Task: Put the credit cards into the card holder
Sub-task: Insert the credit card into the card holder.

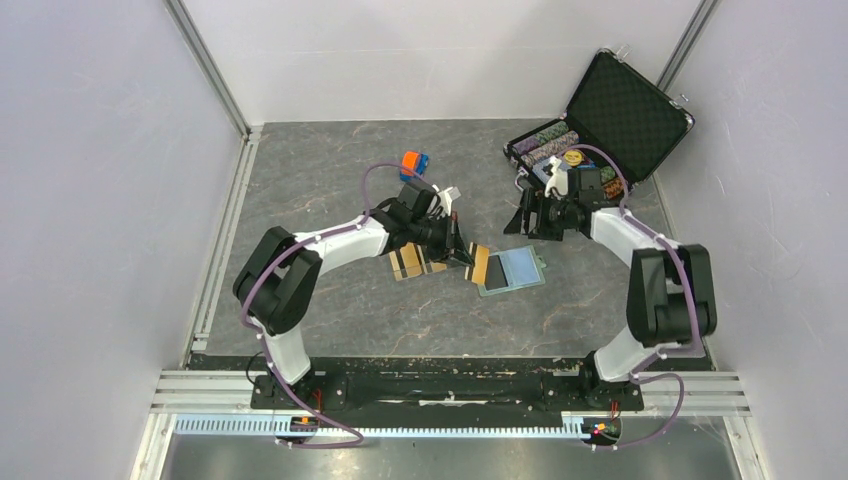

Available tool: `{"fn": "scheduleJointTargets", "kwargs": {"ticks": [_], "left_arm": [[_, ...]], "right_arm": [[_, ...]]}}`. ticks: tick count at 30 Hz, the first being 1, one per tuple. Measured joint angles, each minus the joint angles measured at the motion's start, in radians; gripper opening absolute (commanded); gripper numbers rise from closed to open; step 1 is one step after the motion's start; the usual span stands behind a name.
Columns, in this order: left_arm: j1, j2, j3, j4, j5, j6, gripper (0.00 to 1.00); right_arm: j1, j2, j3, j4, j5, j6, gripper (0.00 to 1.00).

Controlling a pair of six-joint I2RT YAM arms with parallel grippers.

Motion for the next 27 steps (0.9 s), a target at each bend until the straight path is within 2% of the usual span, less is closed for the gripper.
{"fn": "scheduleJointTargets", "kwargs": {"ticks": [4,11,16,20,27], "left_arm": [[-0.017,0.0,0.011,-0.035,-0.018,0.023,0.02],[-0.024,0.0,0.012,-0.068,-0.041,0.034,0.02],[-0.029,0.0,0.012,-0.061,-0.043,0.034,0.02],[-0.047,0.004,0.012,-0.04,-0.043,0.033,0.02],[-0.084,0.056,0.013,0.001,-0.042,0.029,0.02]], "right_arm": [[0.031,0.107,0.058,-0.022,0.002,-0.036,0.6],[0.11,0.206,0.083,-0.073,0.026,-0.074,0.47],[0.114,0.197,0.082,-0.127,0.051,-0.09,0.46],[0.114,0.138,0.015,-0.155,0.053,-0.097,0.46],[0.119,0.066,-0.039,-0.196,0.05,-0.095,0.55]]}}
